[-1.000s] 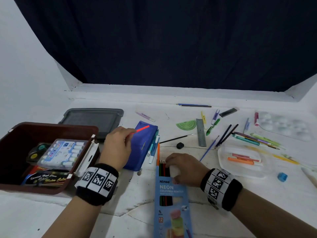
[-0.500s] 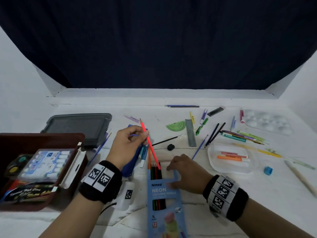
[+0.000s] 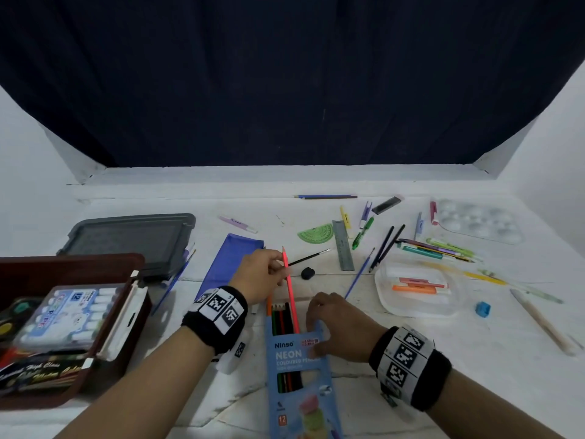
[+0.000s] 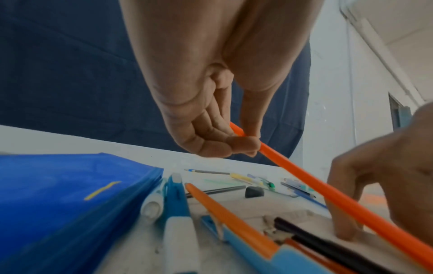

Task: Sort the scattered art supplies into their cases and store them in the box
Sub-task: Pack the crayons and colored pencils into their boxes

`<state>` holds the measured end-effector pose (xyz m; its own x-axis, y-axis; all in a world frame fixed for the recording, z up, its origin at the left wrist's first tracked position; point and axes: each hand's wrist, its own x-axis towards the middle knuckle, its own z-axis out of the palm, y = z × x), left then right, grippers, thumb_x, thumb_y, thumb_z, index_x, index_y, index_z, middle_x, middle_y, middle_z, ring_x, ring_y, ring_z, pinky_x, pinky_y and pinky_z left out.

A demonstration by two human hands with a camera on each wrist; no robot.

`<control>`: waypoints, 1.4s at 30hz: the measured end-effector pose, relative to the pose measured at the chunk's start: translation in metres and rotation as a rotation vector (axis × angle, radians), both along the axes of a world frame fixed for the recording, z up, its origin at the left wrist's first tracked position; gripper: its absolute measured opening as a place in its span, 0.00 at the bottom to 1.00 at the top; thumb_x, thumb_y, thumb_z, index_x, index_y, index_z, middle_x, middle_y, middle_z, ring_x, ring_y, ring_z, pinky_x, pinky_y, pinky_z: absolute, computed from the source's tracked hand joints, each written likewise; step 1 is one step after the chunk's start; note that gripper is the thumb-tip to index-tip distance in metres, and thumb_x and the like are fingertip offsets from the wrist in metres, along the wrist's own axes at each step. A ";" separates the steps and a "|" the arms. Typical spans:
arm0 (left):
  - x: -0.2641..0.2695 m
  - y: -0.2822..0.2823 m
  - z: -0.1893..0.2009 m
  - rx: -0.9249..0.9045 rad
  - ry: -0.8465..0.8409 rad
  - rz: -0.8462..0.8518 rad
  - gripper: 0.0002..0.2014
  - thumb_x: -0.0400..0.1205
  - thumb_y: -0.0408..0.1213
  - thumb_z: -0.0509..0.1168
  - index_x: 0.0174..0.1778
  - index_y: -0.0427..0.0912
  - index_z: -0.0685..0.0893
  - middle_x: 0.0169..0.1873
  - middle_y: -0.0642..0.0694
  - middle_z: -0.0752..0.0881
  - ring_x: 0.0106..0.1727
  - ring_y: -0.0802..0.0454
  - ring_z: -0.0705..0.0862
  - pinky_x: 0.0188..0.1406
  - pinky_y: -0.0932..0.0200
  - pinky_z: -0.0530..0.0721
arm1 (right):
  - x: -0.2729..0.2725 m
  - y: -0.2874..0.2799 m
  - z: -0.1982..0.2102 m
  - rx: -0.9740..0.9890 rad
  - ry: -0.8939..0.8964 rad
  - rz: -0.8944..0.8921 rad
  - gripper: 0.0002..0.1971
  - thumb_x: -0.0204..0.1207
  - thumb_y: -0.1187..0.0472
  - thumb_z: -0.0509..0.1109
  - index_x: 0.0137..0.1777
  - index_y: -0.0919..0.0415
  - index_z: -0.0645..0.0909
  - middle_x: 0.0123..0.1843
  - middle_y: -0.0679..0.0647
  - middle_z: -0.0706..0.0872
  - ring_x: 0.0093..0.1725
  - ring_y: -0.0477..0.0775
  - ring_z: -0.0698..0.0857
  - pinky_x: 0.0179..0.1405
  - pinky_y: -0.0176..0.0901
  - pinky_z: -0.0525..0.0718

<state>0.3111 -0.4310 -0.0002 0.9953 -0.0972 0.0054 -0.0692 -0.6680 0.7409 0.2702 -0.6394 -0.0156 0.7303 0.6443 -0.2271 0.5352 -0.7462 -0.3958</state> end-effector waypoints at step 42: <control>-0.042 -0.005 -0.014 0.579 0.022 -0.426 0.16 0.83 0.50 0.63 0.36 0.44 0.85 0.35 0.49 0.86 0.39 0.50 0.84 0.47 0.51 0.84 | 0.002 0.002 -0.001 0.027 0.014 -0.068 0.24 0.63 0.43 0.83 0.55 0.51 0.82 0.60 0.49 0.74 0.58 0.51 0.72 0.57 0.48 0.76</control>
<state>0.2686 -0.4363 -0.0146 0.8695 -0.4584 -0.1838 -0.4005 -0.8723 0.2805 0.2719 -0.6369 -0.0162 0.7695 0.5994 -0.2205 0.4781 -0.7695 -0.4235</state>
